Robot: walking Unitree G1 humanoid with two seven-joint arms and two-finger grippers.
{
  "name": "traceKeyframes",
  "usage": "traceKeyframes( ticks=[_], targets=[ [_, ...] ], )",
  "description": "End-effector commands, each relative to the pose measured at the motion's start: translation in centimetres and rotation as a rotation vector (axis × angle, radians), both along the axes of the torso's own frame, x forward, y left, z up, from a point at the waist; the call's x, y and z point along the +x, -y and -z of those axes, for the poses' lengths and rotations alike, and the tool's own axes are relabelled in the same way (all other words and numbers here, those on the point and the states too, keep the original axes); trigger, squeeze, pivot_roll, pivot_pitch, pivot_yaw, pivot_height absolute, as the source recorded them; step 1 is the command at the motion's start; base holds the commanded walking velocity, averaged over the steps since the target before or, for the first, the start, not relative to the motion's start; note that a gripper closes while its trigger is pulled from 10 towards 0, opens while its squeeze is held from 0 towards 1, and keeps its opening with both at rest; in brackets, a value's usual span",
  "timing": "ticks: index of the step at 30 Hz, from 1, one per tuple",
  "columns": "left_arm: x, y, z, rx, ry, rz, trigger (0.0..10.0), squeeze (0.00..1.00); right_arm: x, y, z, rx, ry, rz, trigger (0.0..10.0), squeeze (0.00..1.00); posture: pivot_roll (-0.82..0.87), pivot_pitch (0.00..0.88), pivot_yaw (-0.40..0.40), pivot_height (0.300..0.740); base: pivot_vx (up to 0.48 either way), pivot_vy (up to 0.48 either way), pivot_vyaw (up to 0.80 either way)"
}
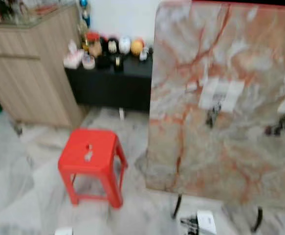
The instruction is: Hang keys on a hook
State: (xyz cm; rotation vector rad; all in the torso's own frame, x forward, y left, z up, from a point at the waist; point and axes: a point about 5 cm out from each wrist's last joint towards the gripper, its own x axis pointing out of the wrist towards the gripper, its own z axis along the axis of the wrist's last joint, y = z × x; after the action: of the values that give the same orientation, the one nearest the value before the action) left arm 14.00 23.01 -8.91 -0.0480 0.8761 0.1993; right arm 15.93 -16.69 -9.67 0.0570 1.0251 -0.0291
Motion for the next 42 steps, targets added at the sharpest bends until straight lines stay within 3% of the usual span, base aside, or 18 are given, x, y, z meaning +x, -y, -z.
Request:
traceKeyframes(
  ticks=[1,21,42],
  targets=[
    [-0.64,0.71,0.44,-0.019,-0.031,0.008,10.0,0.0,-0.47,0.68,0.15,-0.011,-0.017,0.021,10.0,0.0,0.09,0.012,-0.019,0.74,0.0,0.476,0.0],
    [-1.27,0.1,0.54,-0.018,-0.049,-0.003,10.0,0.0,-0.18,0.75,-0.01,-0.009,0.007,0.03,10.0,0.0,0.1,0.0,-0.021,0.74,0.0,0.469,0.0],
    [-0.31,0.46,0.29,-0.019,-0.026,0.006,10.0,0.0,0.02,1.22,-0.12,-0.003,0.012,0.075,10.0,0.0,0.09,0.0,-0.011,0.74,0.0,0.448,0.0]
  ],
)
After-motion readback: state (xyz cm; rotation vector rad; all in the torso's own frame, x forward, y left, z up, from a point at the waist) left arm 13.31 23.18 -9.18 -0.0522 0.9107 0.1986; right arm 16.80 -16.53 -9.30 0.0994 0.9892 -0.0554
